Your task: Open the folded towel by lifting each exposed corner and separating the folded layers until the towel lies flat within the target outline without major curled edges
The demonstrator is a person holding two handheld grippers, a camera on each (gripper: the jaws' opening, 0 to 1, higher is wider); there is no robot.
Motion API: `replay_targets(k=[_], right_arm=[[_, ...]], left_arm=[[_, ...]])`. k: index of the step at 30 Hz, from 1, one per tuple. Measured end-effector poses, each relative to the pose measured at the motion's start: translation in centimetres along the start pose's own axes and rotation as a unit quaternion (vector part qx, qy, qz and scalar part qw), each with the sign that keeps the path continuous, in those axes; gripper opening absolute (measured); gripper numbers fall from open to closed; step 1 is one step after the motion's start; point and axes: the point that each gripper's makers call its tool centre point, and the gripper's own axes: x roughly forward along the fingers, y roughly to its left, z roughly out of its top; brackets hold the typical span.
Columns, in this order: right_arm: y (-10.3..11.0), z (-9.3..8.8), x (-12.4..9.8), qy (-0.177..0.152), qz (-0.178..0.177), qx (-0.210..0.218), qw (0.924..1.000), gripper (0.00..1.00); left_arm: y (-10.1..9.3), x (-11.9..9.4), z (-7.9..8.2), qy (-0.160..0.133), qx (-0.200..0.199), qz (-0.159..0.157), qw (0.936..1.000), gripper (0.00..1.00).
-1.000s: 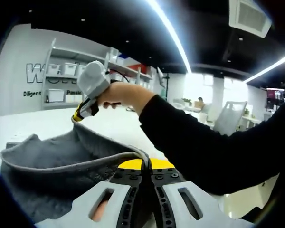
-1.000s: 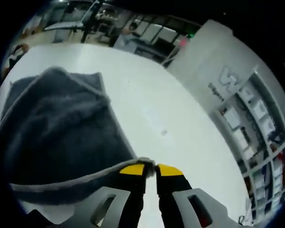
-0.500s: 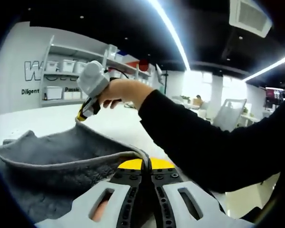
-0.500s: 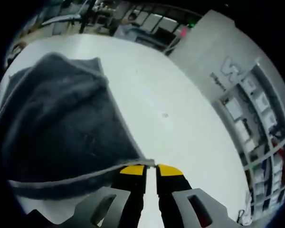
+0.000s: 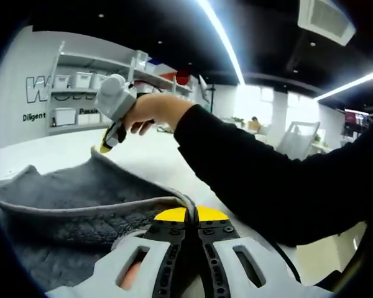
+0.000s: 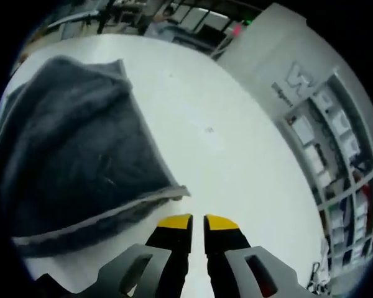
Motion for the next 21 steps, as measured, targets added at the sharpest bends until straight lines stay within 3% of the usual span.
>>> replay_targets(k=[3,5,8,10,13,21], right_arm=[[-0.4,0.9,-1.2,-0.015,-0.01,0.005,0.9998,0.04],[-0.2,2.6,-2.0,-0.05,-0.007,0.007,0.9987,0.1],[0.7,4.3,-2.3,-0.087,0.01,0.019,0.996,0.17],[1.4,4.6,-1.9,-0.089,0.022,0.02,0.9956,0.17],[2.1,3.5,-0.7,-0.058,0.033,0.014,0.9977,0.17],[0.8,0.4,-0.1,0.011,-0.006,-0.033,0.9994,0.17]], left_arm=[[0.0,0.1,-0.1,0.002,0.001,-0.001,1.0,0.02],[0.0,0.2,-0.1,0.003,0.001,-0.002,1.0,0.02],[0.0,0.3,-0.2,0.004,0.001,-0.002,1.0,0.02],[0.0,0.3,-0.1,0.004,0.002,-0.001,1.0,0.02],[-0.1,0.3,-0.1,0.004,0.003,0.0,1.0,0.02],[-0.2,1.0,-1.0,0.02,0.002,-0.002,0.9998,0.02]])
